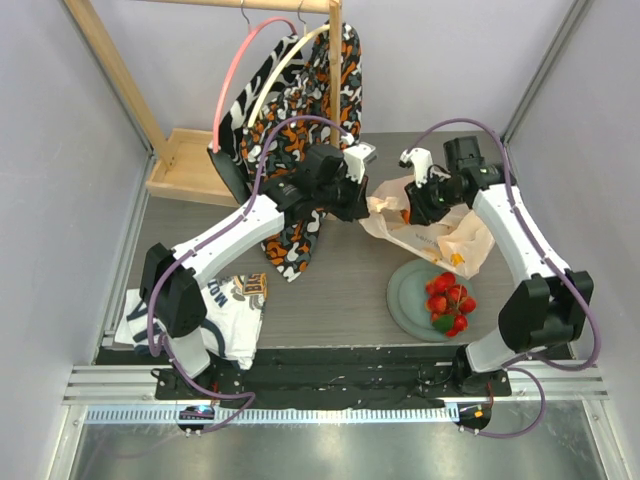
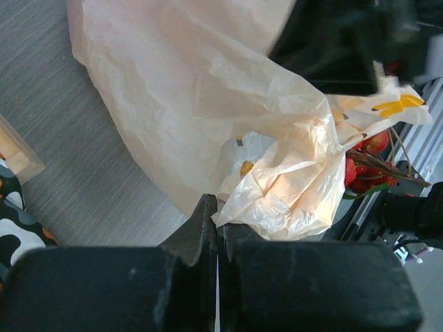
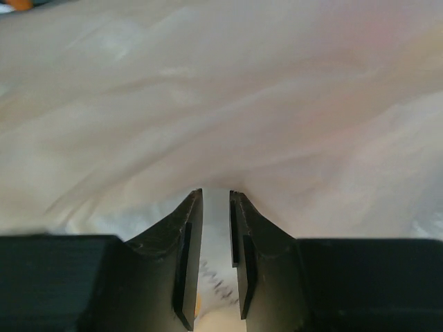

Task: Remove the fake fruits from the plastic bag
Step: Take out the fake fruit from the plastic bag, then place the fake fruit on the plate, then take out the fake fruit from the plastic bag.

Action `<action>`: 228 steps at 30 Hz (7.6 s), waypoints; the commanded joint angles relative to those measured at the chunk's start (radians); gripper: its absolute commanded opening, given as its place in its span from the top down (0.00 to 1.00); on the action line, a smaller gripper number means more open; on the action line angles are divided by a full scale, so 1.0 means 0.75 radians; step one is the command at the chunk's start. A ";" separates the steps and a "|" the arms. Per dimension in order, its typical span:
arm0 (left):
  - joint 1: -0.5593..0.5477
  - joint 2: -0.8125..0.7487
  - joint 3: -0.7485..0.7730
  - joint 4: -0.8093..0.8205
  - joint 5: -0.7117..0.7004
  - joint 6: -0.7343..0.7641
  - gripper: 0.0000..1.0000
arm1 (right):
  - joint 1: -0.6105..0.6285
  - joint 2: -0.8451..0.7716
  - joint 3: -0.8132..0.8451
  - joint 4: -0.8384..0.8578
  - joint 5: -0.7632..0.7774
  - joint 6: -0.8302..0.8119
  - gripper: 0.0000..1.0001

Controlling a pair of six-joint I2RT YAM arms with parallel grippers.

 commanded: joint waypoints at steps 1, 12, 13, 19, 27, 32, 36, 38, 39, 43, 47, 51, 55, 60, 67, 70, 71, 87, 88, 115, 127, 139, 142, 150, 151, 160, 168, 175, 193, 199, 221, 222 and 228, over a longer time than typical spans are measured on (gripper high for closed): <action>0.004 -0.019 -0.007 0.071 0.038 -0.016 1.00 | 0.011 0.124 -0.019 0.333 0.293 0.200 0.71; 0.004 -0.003 -0.046 0.077 0.072 0.009 1.00 | 0.024 0.384 0.059 0.450 0.582 0.190 0.70; 0.004 -0.001 -0.048 0.077 0.070 0.009 1.00 | 0.030 0.404 0.043 0.456 0.638 0.172 0.69; 0.004 0.002 -0.089 0.083 0.068 0.027 1.00 | 0.048 0.427 0.022 0.401 0.641 0.202 0.36; 0.004 0.002 -0.097 0.085 0.074 0.056 1.00 | 0.063 0.296 -0.117 0.441 0.682 0.264 0.01; 0.004 0.012 -0.105 0.092 0.085 0.047 1.00 | 0.060 0.418 0.026 0.446 0.692 0.256 0.01; 0.004 0.018 -0.099 0.092 0.087 0.052 1.00 | 0.058 0.545 0.149 0.448 0.735 0.237 0.00; 0.006 0.014 -0.099 0.090 0.089 0.058 1.00 | 0.061 0.615 0.173 0.444 0.753 0.223 0.00; 0.004 0.012 -0.099 0.090 0.087 0.062 1.00 | 0.058 0.635 0.190 0.441 0.755 0.215 0.00; 0.006 0.002 -0.103 0.087 0.085 0.072 1.00 | 0.060 0.690 0.186 0.423 0.790 0.184 0.00; 0.004 0.006 -0.099 0.092 0.085 0.074 1.00 | 0.058 0.686 0.143 0.421 0.831 0.153 0.03; 0.004 0.014 -0.089 0.096 0.085 0.074 1.00 | 0.054 0.607 0.183 0.401 0.774 0.137 0.39; 0.004 0.026 -0.064 0.100 0.072 0.074 1.00 | 0.056 0.458 0.286 0.274 0.545 0.141 0.55; 0.004 0.069 -0.007 0.100 0.056 0.066 1.00 | 0.056 0.253 0.276 0.119 0.222 0.107 0.56; 0.008 0.110 0.097 0.085 0.003 0.070 1.00 | 0.054 -0.051 0.155 0.002 0.044 0.076 0.56; 0.014 0.118 0.110 0.083 -0.036 0.072 1.00 | 0.067 -0.152 0.167 -0.055 -0.077 0.062 0.55; 0.018 0.116 0.110 0.083 -0.044 0.070 1.00 | 0.079 -0.174 0.186 -0.094 -0.101 0.039 0.56; 0.164 0.116 0.091 0.083 -0.003 0.029 1.00 | 0.449 -0.212 -0.385 0.054 0.182 -0.282 0.58; 0.164 0.106 0.085 0.083 -0.009 0.041 1.00 | 0.449 -0.185 -0.411 0.089 0.213 -0.286 0.59; 0.162 0.065 0.028 0.090 0.013 0.074 1.00 | 0.351 -0.005 -0.688 0.386 0.841 -0.270 0.34; 0.162 0.087 0.077 0.092 0.042 0.056 1.00 | 0.351 -0.172 -0.038 -0.188 0.245 -0.186 0.00; 0.162 0.055 0.040 0.102 0.111 -0.008 1.00 | 0.328 -0.069 0.089 0.208 0.473 0.106 0.43; 0.162 0.044 0.040 0.102 0.117 -0.016 1.00 | 0.328 0.042 0.039 0.282 0.565 0.104 0.60; 0.162 0.012 0.067 0.108 0.162 -0.047 1.00 | 0.312 0.175 -0.052 0.427 0.702 0.088 0.66; 0.162 0.004 0.063 0.106 0.168 -0.051 1.00 | 0.310 0.199 -0.035 0.431 0.700 0.090 0.66; 0.162 -0.121 -0.031 0.096 0.330 -0.073 1.00 | 0.286 0.381 0.096 0.435 0.780 0.088 0.65; 0.162 -0.199 -0.154 0.061 0.377 0.002 1.00 | 0.065 0.467 0.190 0.390 0.854 0.094 0.63; 0.153 -0.199 -0.242 0.096 0.383 0.000 1.00 | 0.018 0.474 0.243 0.333 0.701 0.133 0.47; 0.145 -0.068 -0.099 0.083 0.404 0.002 1.00 | 0.038 0.889 0.631 0.356 0.649 0.247 0.10; 0.139 -0.039 -0.089 0.069 0.385 0.027 1.00 | 0.016 1.034 0.797 0.303 0.557 0.223 0.43; 0.133 0.075 0.089 0.106 0.326 0.017 1.00 | 0.003 0.194 0.374 -0.027 -0.036 0.096 0.70; 0.131 0.075 0.085 0.108 0.326 0.015 1.00 | 0.001 0.169 0.325 0.058 -0.016 0.118 0.70; 0.131 0.053 0.059 0.094 0.275 0.033 1.00 | 0.005 0.081 0.502 0.013 -0.154 0.188 0.69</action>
